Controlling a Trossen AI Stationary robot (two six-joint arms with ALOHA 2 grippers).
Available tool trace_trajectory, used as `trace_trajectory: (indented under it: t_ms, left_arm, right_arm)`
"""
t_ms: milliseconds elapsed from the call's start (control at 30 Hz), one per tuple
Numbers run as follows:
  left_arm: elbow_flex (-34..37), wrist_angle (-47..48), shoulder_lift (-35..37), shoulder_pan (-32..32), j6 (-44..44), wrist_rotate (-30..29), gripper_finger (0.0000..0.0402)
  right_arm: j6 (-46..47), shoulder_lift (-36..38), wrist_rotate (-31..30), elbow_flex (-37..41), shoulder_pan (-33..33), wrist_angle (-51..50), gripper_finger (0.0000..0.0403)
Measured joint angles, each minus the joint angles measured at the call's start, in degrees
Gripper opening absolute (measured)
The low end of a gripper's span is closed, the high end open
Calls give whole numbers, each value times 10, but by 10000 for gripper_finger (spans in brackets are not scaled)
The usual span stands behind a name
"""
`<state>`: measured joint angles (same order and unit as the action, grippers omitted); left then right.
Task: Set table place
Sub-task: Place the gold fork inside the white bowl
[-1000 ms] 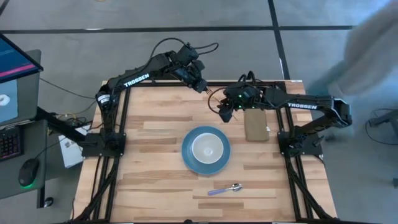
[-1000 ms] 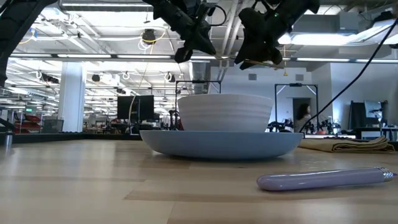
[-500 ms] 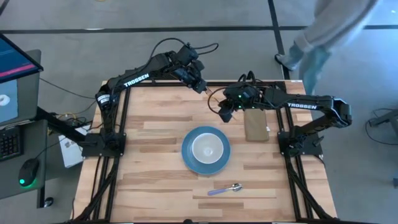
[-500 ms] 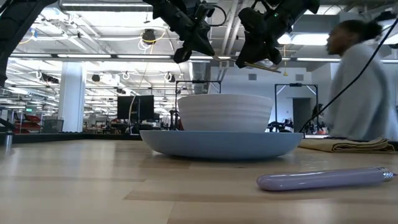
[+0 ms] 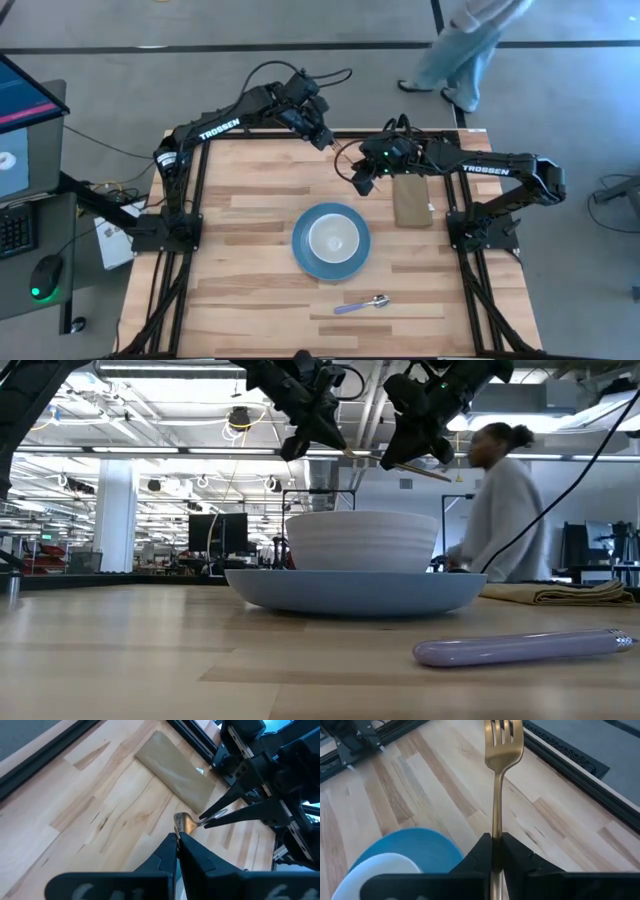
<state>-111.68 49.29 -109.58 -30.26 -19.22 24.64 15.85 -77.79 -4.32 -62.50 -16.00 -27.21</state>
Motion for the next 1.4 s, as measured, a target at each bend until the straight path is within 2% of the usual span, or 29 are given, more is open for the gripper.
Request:
trace_trajectory:
  t_ms: [300, 700, 933, 1167, 1400]
  left_arm:
    - [0, -8, 0, 0, 2, -1, 7]
    - [0, 1, 0, 18, 102, 1, 10]
    - [0, 50, 13, 38, 171, -4, 45]
    - [0, 94, 57, 57, 222, -109, 70]
    - [17, 112, 93, 59, 270, -108, 78]
  right_arm:
    - [0, 0, 0, 0, 0, -6, 44]
    - [31, 0, 2, 0, -12, -67, 44]
    - [57, 7, 22, 0, -30, -135, 44]
    - [152, 45, 27, 1, -11, -217, 44]
    - [322, 136, 1, 50, 50, -219, 44]
